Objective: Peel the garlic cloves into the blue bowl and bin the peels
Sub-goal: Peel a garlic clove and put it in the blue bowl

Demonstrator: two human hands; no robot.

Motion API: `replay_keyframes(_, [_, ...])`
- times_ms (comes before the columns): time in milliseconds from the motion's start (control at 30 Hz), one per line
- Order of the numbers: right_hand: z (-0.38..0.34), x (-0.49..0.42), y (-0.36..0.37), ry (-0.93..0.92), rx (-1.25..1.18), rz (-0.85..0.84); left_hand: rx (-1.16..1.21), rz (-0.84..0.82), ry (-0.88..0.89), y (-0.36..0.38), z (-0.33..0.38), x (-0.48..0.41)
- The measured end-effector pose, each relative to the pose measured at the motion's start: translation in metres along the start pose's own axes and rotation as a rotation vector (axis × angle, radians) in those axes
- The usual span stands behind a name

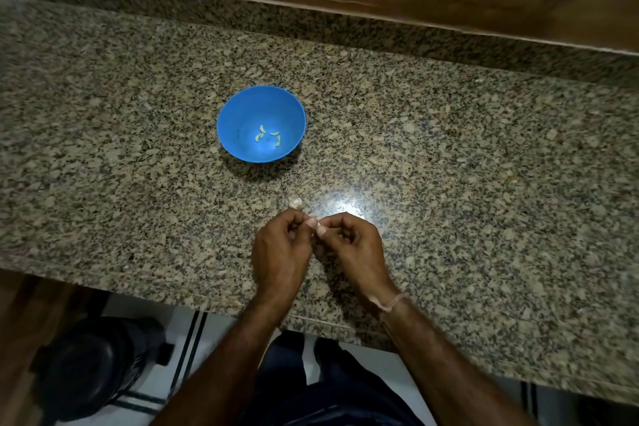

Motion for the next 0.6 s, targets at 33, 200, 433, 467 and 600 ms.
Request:
replay_keyframes(33, [-0.0003, -0.0010, -0.0001, 0.008, -0.007, 0.003, -0.024, -0.001, -0.008, -0.0004, -0.0001, -0.0006])
replay_keyframes(200, [-0.0025, -0.0025, -0.0017, 0.046, -0.072, 0.012, 0.211, -0.051, -0.063, 0.0037, -0.0060, -0.0041])
replay_keyframes(433, [-0.0011, -0.0074, -0.0076, 0.033, -0.062, 0.054, 0.283, -0.121, -0.015, -0.0018, -0.0043, -0.0052])
replay_keyframes(467, [-0.0010, -0.0072, -0.0079, 0.027, -0.063, 0.057, 0.292, -0.133, -0.013, -0.0029, -0.0029, -0.0061])
replay_keyframes(600, [-0.0055, -0.0045, -0.0081, -0.027, -0.020, 0.053, 0.305, -0.157, -0.035, -0.0044, -0.0023, -0.0083])
Point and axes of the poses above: each hand's wrist, its own x-axis away from the middle knuckle, its own y-axis out of the palm, z = x × y, the point moved 4 cm from there along -x, towards the middle knuckle, and after that the axes turned 6 degrees about y, right-handed, at the moved point
